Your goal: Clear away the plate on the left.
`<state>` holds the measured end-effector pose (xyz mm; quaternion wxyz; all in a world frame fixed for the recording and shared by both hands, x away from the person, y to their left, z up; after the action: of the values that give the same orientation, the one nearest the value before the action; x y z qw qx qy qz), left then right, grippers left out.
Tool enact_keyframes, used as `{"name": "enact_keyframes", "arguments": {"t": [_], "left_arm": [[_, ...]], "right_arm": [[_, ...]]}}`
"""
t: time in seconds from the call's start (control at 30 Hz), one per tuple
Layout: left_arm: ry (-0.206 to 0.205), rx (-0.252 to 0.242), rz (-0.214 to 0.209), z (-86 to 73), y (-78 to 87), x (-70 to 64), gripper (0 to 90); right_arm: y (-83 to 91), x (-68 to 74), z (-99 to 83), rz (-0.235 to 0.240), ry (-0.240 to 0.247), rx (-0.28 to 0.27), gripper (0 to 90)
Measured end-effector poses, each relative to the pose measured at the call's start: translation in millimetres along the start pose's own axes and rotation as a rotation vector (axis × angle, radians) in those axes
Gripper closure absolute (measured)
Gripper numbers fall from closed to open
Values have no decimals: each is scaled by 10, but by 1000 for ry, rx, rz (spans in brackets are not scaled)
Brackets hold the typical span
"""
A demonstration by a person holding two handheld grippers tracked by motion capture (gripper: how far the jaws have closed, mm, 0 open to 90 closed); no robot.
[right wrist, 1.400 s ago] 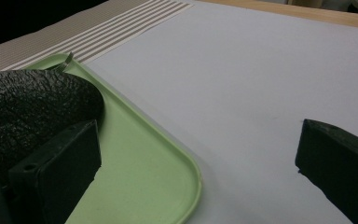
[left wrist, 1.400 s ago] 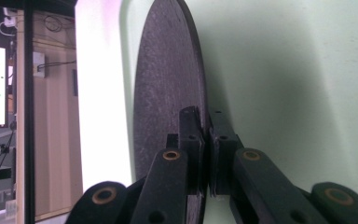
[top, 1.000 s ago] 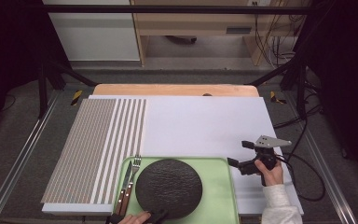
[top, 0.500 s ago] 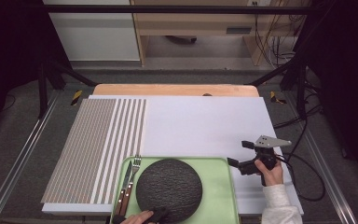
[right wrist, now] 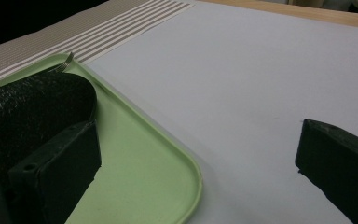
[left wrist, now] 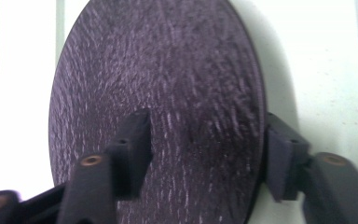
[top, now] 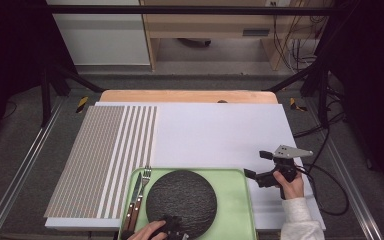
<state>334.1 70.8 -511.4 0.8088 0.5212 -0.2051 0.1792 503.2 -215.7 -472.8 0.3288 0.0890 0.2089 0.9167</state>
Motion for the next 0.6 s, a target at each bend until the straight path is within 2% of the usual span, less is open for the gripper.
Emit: {"name": "enact_keyframes", "arguments": {"t": [0.17, 0.27, 0.43, 0.5, 0.6], "left_arm": [[51, -4, -19, -8, -9, 32, 280], [103, -21, -41, -3, -12, 57, 203], [169, -11, -54, -14, 14, 130, 77], [181, -13, -66, -16, 27, 138, 67], [221, -22, -92, -20, 37, 166, 42]], "right_arm": [[-6, 3, -1, 1, -2, 2, 6], [-2, -1, -1, 0, -1, 2, 6], [-2, -1, -2, 0, 0, 2, 6], [0, -3, -3, -2, -1, 3, 6], [3, -3, 1, -2, -2, 0, 6]]}}
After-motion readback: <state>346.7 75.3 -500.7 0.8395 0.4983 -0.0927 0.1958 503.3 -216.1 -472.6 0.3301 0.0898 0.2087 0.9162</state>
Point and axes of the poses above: each handheld gripper's, and its own axes: y roughly backward along the jaws, z roughly out of its top, x roughly to its left, the point moved 7 cm from there along -y, roughly forward along the jaws, and after that the axes turned 9 degrees about y, right-handed, at the moved point
